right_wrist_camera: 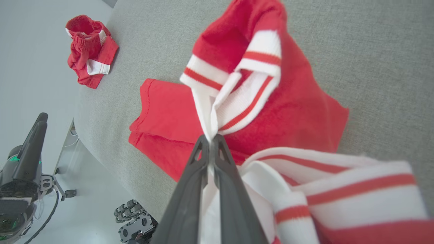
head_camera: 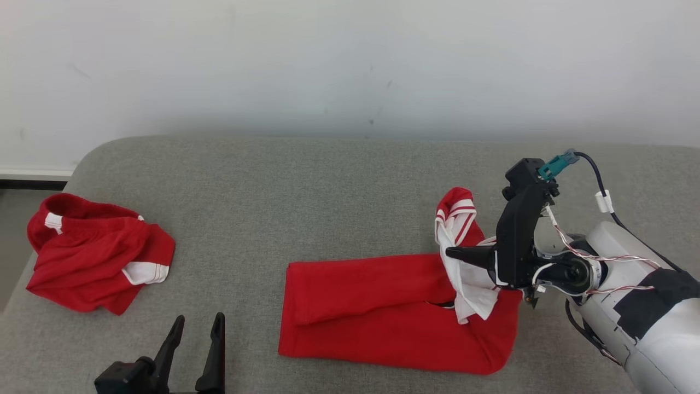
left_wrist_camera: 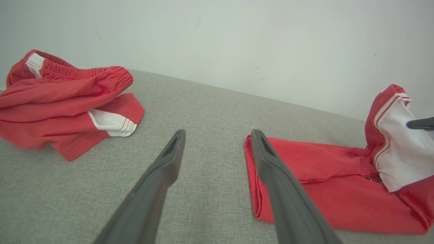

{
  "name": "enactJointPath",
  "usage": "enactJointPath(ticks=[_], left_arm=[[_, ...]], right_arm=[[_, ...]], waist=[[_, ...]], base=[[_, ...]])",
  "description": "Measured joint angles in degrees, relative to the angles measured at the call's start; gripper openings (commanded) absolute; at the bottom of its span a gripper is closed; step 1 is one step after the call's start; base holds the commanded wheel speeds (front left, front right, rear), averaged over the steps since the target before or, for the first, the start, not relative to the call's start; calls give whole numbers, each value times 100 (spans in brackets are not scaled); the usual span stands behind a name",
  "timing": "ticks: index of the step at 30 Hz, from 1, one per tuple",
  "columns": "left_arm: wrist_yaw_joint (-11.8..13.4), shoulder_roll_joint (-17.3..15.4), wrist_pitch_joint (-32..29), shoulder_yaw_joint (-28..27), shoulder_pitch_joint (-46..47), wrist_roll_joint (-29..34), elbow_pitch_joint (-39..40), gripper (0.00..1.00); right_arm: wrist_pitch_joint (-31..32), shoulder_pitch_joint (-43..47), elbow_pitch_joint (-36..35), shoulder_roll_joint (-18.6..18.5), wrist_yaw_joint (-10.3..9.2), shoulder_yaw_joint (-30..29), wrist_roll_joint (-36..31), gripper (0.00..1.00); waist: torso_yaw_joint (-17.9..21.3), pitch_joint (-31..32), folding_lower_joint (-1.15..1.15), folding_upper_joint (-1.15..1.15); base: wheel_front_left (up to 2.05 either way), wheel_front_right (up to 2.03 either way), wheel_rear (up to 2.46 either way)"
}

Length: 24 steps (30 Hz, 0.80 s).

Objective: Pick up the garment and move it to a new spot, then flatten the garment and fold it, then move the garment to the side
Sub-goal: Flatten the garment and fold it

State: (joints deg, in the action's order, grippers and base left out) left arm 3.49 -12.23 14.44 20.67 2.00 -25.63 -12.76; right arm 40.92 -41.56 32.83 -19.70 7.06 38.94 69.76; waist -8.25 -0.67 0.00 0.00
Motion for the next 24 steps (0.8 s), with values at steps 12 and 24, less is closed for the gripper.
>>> enactJointPath(ticks=[12,24], left_arm=[[-108,153,0,78,219,33,-277,100],[-208,240,0,88,347,88,-430,100]], right_arm=[[302,-120,-9,265,0,118,82,0],[355,-249,101,682,-34,235,126,0]], waist=[[-412,-55,0,0],[-597,-105,0,0]], base=[[0,0,0],[0,0,0]])
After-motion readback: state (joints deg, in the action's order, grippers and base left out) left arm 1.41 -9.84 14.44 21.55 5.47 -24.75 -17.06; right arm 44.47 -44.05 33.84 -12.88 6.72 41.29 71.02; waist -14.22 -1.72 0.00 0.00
